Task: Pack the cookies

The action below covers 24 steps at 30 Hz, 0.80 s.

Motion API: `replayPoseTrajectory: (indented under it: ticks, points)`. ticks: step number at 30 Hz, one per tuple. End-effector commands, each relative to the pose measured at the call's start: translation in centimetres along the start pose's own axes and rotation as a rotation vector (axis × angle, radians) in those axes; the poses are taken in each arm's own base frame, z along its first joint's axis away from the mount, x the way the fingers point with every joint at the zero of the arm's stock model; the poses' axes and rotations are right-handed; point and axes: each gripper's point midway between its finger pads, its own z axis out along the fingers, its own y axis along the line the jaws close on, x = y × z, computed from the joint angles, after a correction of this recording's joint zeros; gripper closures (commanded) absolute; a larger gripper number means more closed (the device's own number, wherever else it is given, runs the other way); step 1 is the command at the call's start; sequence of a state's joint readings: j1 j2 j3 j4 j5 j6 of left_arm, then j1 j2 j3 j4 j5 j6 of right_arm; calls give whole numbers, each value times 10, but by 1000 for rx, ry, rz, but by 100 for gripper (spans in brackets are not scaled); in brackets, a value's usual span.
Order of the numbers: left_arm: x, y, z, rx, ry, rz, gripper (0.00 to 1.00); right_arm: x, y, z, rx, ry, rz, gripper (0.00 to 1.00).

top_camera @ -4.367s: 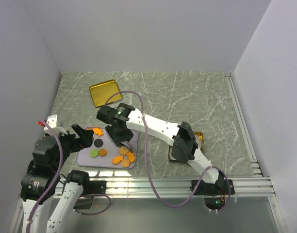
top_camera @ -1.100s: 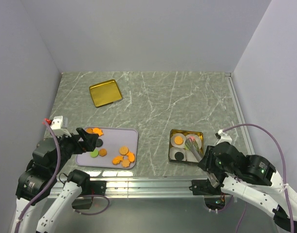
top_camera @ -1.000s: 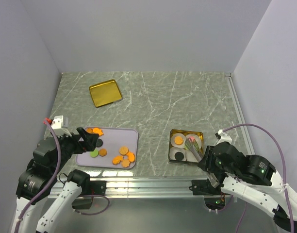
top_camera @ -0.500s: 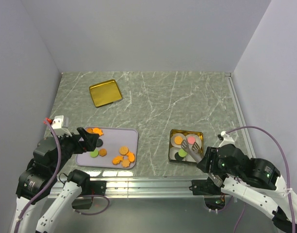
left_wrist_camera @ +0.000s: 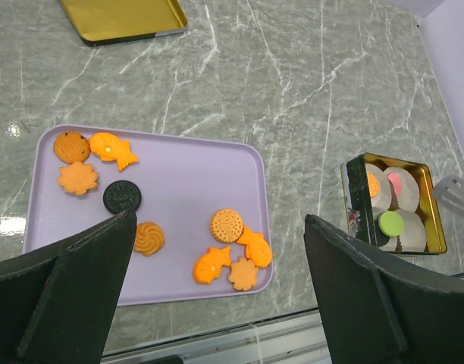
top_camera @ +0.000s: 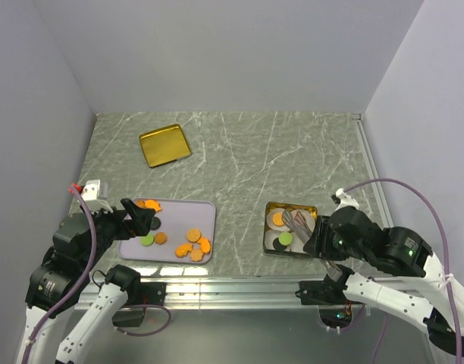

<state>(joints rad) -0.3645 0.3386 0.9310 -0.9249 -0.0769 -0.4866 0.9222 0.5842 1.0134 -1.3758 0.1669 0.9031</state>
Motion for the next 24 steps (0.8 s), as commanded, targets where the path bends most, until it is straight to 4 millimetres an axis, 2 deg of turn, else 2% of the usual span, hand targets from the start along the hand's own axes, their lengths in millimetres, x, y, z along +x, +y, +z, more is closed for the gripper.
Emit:
replayPoseTrajectory:
  ticks: [1,4,8,14,19,24]
  points:
    - [-8,-2,2,1,-21,2,2,-12,5,-12,36,1,-38,51]
    - [-9,-2,0,4,-27,2,2,-12,20,-1,34,58,-67,58]
    - [-9,-1,0,-1,-31,-1,2,0,31,16,30,141,-60,67]
    - [-11,-1,-4,-2,-50,-9,2,-3,40,28,34,147,-49,66]
    - [-12,0,-5,-2,-55,-11,2,-5,54,47,45,176,-76,65]
    - [-13,1,-7,-6,-66,-13,2,-8,55,66,107,197,-115,65]
